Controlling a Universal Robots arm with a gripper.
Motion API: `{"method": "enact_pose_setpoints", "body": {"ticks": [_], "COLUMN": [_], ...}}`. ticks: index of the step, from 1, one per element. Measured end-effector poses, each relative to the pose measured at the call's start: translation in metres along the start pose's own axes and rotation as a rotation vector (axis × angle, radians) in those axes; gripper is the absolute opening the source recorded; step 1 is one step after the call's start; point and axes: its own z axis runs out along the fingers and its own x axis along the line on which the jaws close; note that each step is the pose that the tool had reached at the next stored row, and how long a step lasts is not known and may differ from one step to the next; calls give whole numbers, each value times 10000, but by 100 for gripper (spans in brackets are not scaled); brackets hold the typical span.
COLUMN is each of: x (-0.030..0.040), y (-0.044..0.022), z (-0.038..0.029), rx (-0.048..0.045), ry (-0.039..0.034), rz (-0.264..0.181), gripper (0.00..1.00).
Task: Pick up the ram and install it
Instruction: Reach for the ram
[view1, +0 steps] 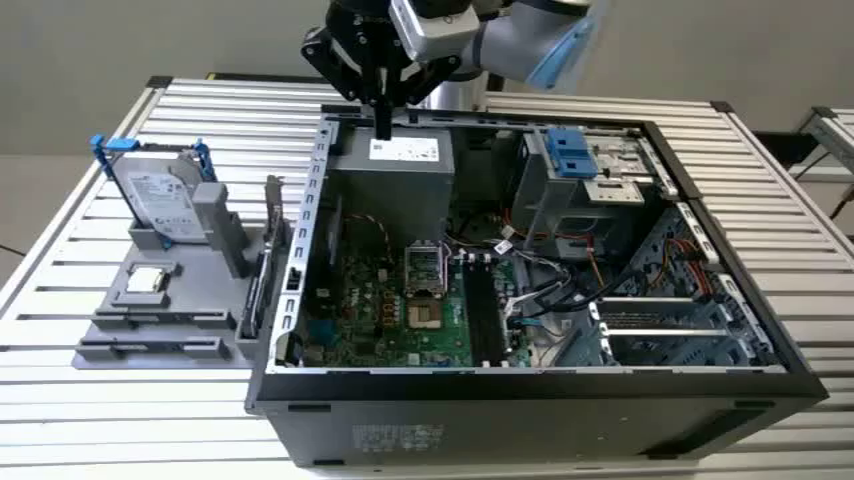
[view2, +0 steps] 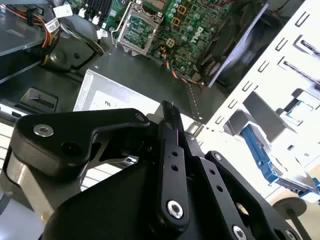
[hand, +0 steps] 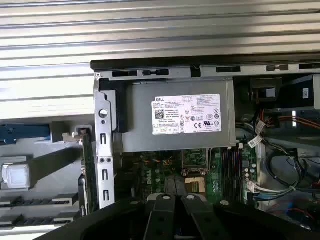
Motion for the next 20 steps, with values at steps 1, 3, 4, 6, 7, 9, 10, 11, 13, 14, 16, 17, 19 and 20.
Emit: {"method": "enact_pose_setpoints", "body": {"ticks": [1, 3, 4, 6, 7, 9, 10, 11, 13, 14, 16, 17, 19, 20], "x": [0, 0, 0, 0, 0, 1, 5, 10, 24, 32, 60, 72, 101, 116], "y": [0, 0, 0, 0, 0, 0, 0, -1, -2, -3, -4, -5, -7, -8], "z": [0, 0, 0, 0, 0, 0, 0, 0, -1, -1, -2, -2, -2, -3], "rx": [0, 0, 0, 0, 0, 0, -1, 0, 1, 0, 0, 1, -1, 0], "ry": [0, 0, 0, 0, 0, 0, -1, 0, 1, 0, 0, 0, 0, 0], "rz": [-1, -1, -1, 0, -1, -1, 0, 0, 0, 0, -1, -1, 0, 0], "gripper": [0, 0, 0, 0, 0, 0, 0, 0, 0, 0, 0, 0, 0, 0]}}
